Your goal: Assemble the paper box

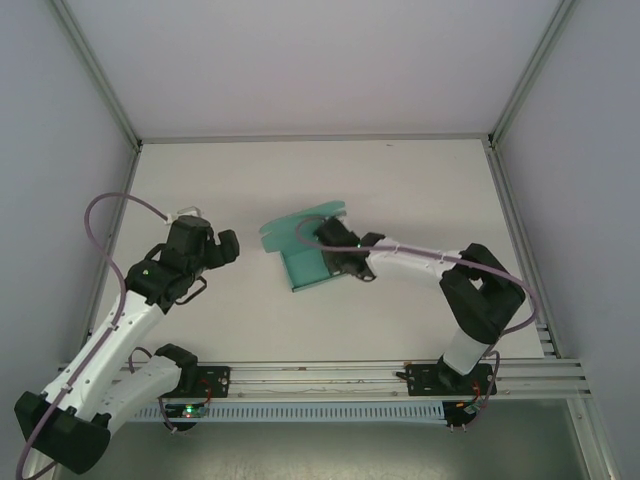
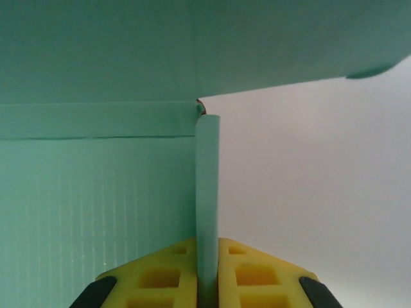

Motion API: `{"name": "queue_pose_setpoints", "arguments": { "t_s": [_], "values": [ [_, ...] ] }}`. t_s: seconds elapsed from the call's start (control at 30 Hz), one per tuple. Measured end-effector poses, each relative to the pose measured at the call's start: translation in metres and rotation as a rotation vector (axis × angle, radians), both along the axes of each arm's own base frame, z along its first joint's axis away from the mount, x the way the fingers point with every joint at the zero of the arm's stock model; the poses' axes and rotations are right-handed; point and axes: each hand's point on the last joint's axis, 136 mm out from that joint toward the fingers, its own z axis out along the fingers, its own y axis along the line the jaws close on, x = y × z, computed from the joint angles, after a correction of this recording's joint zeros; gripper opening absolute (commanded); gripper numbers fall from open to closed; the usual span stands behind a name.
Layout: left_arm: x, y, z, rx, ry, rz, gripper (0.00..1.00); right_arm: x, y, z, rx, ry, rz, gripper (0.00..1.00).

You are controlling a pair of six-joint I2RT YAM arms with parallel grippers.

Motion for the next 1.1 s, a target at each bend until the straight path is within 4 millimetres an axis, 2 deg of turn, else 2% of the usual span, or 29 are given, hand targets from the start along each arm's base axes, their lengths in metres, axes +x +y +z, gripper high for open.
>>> {"name": "queue_pose_setpoints", "arguments": {
  "t_s": [0.1,0.17,0.23,0.3,0.33,0.37,0.4,0.5,0.6,0.7,0.73,0.83,0.9,1.0,1.1],
  "values": [
    [0.006,-0.005,-0.003,-0.005,0.013,-0.009,1.0,-0.014,0.001,-0.008,0.008,-0.022,-0.115,0.11],
    [0.011,-0.011,-0.006,-0.017,0.021,-0.032,1.0,-0.013,0.001,-0.009,0.014,-0.044,-0.183,0.16],
    [0.014,-0.018,-0.009,-0.027,0.031,-0.069,1.0,-0.012,0.002,-0.01,0.02,-0.054,-0.238,0.16],
    [0.016,-0.027,-0.01,-0.041,0.034,-0.116,1.0,-0.011,0.005,-0.01,0.037,-0.06,-0.274,0.21],
    [0.016,-0.031,-0.01,-0.049,0.033,-0.139,1.0,-0.011,0.006,-0.01,0.045,-0.063,-0.284,0.28],
    [0.017,-0.035,-0.009,-0.057,0.03,-0.162,1.0,-0.011,0.006,-0.01,0.054,-0.064,-0.294,0.42],
    [0.019,-0.038,-0.009,-0.061,0.025,-0.179,1.0,-0.012,0.008,-0.009,0.063,-0.066,-0.301,0.47],
    [0.024,-0.048,-0.01,-0.067,0.019,-0.238,1.0,-0.012,0.007,-0.003,0.083,-0.075,-0.307,0.49],
    [0.026,-0.063,-0.016,-0.061,0.037,-0.35,1.0,-0.014,0.003,0.024,0.121,-0.119,-0.268,0.63],
    [0.033,-0.082,-0.02,-0.034,0.059,-0.501,1.0,-0.013,-0.003,0.07,0.157,-0.213,-0.136,0.93],
    [0.038,-0.088,-0.02,-0.018,0.056,-0.555,1.0,-0.012,-0.004,0.086,0.174,-0.241,-0.065,0.98],
    [0.051,-0.109,-0.012,0.017,0.039,-0.73,1.0,0.006,-0.015,0.123,0.212,-0.301,0.094,0.99],
    [0.061,-0.124,-0.004,0.037,0.03,-0.848,1.0,0.019,-0.024,0.136,0.223,-0.303,0.197,0.98],
    [0.078,-0.141,0.001,0.074,0.018,-0.995,0.98,0.039,-0.028,0.147,0.208,-0.283,0.396,0.99],
    [0.086,-0.151,-0.009,0.089,0.064,-1.109,0.91,0.049,-0.016,0.147,0.189,-0.234,0.594,0.98]
  ]
}}
